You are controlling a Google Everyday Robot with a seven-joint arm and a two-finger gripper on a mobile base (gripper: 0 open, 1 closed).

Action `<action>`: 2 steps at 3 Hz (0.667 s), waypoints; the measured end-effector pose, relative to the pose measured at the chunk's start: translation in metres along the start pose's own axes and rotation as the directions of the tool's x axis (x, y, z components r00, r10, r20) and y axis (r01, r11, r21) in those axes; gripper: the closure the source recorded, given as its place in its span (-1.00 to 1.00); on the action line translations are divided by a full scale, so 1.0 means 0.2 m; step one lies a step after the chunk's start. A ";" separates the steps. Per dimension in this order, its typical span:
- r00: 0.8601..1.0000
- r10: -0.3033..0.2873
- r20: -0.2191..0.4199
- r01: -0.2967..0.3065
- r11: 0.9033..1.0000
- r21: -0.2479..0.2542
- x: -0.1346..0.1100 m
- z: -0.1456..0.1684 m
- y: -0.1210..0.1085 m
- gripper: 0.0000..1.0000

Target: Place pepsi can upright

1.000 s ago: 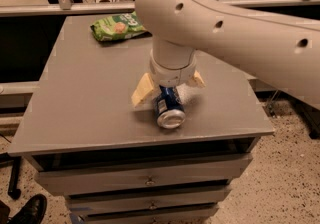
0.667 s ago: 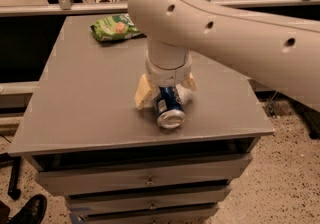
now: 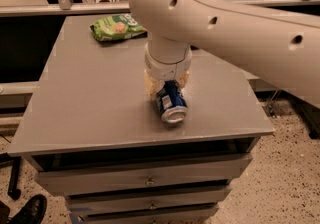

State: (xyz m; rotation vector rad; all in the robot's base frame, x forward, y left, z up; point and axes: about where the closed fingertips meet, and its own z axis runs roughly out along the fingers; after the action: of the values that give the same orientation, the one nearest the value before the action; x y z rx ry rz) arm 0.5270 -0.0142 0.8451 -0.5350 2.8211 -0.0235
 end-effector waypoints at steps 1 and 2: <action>0.990 -0.037 0.134 0.051 0.994 -0.097 -0.12 -0.07 -0.02 0.77; 0.959 -0.005 0.282 0.080 0.964 -0.252 -0.28 -0.09 -0.08 1.00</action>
Offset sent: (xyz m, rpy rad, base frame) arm 0.0808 0.0170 0.0586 0.6168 -0.3398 0.5395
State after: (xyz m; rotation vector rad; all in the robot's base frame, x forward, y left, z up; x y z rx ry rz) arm 0.5770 -0.0090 0.8776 -0.6036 2.5471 0.3914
